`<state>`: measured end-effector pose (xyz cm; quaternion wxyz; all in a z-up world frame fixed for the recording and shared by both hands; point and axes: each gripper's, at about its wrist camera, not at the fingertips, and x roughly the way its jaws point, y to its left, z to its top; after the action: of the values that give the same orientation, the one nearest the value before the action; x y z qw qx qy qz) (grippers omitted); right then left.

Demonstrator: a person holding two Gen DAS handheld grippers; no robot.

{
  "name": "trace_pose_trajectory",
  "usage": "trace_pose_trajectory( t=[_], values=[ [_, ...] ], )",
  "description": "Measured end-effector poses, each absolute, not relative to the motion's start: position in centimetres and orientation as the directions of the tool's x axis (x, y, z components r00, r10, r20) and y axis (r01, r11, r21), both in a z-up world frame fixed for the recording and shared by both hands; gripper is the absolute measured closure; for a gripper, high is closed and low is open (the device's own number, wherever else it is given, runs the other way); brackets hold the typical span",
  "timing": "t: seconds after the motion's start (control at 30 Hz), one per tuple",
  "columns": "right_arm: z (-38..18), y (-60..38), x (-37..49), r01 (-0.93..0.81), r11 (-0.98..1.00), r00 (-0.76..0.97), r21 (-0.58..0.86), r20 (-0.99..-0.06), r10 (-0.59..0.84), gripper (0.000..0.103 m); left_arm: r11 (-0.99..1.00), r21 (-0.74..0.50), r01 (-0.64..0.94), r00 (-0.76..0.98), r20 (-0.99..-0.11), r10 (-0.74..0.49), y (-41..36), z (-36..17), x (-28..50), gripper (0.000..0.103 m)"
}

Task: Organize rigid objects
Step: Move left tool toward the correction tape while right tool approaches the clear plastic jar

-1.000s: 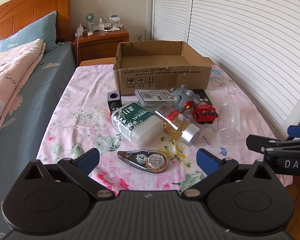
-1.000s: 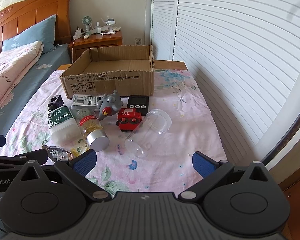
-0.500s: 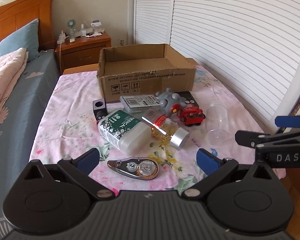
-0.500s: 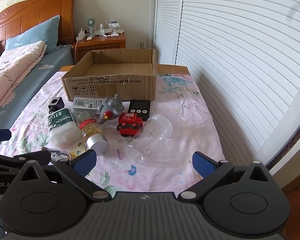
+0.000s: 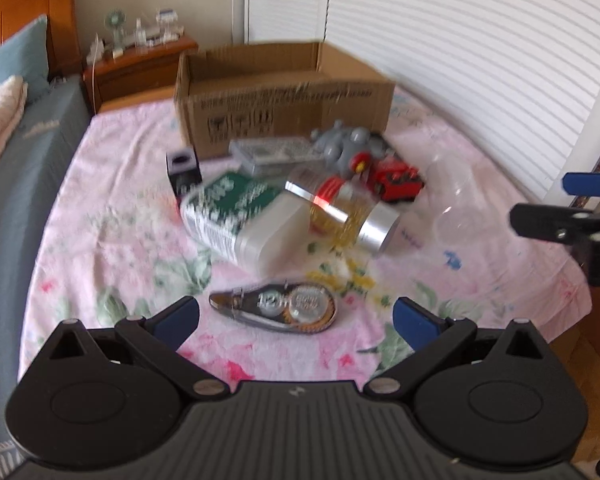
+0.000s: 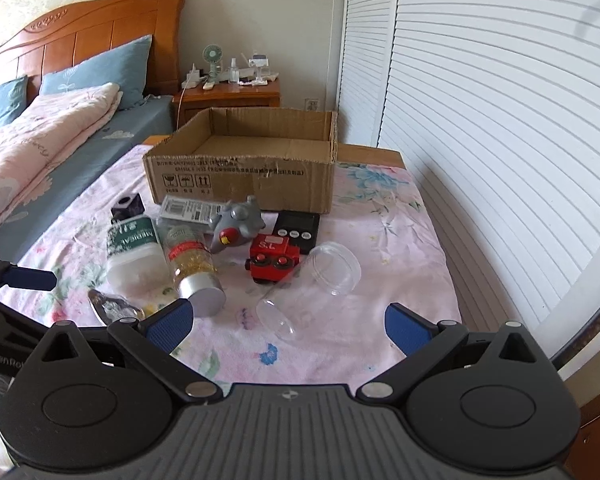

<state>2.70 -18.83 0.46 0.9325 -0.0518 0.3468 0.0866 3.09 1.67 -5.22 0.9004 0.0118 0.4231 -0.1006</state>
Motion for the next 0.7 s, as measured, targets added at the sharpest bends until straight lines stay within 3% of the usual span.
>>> trace_pose_trajectory(
  t=[0.3, 0.7],
  values=[
    [-1.9, -19.9, 4.2, -0.179, 0.983, 0.699, -0.036, -0.708, 0.101, 0.000, 0.986, -0.072, 0.153, 0.581, -0.800, -0.148, 1.9, -8.6, 4.9, 0.001],
    [-3.1, -21.0, 5.3, -0.238, 0.969, 0.692, -0.068, -0.712, 0.120, 0.000, 0.991, -0.025, 0.131, 0.615, -0.782, -0.101, 3.0, -9.0, 5.6, 0.000]
  ],
)
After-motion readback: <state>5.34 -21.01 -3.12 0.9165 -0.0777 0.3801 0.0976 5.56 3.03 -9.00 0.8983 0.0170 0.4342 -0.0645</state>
